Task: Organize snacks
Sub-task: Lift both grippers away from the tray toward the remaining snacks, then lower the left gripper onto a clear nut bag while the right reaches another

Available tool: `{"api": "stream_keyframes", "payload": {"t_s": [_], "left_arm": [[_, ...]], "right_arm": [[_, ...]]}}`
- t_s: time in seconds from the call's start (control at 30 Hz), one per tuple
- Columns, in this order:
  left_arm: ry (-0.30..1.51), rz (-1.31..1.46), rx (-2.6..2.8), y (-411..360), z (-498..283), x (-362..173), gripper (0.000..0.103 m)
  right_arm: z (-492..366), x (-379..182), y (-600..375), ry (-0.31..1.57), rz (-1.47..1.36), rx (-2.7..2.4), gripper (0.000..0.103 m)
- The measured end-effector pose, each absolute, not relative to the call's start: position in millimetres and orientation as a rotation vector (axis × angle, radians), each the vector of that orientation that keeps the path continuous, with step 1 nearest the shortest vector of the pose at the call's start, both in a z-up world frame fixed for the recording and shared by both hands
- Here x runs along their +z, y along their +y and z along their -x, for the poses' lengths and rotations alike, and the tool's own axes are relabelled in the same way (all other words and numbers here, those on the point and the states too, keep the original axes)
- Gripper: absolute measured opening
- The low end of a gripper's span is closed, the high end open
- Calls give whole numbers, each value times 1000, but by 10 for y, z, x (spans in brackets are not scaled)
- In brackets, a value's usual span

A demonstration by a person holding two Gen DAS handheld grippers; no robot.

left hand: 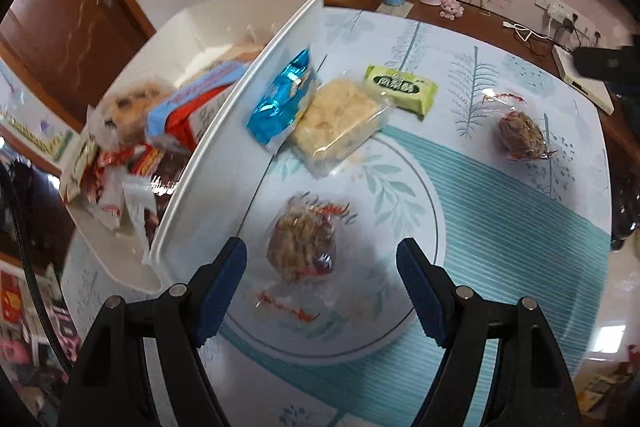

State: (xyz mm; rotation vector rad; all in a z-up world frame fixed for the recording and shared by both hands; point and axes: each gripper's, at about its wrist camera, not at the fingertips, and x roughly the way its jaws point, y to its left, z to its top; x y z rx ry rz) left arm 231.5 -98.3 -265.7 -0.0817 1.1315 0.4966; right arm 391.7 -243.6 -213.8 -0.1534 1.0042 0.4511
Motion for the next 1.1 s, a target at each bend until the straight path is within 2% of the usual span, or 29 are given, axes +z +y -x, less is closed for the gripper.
{"api": "stream_keyframes", "payload": {"t_s": [0.3, 0.47, 1.1], "left_arm": [[1175, 14, 525, -1080, -2445, -2887, 76], [1196, -13, 584, -986, -2497, -2985, 76], [1222, -53, 577, -921, -2602, -3161, 77]], "right_arm": [[-4138, -2627, -2395, 1164, 33, 414, 59], [-4236, -2817, -2498, 1245, -129, 403, 59], [-4289, -3113, -2370, 1313, -103, 353, 58]]}}
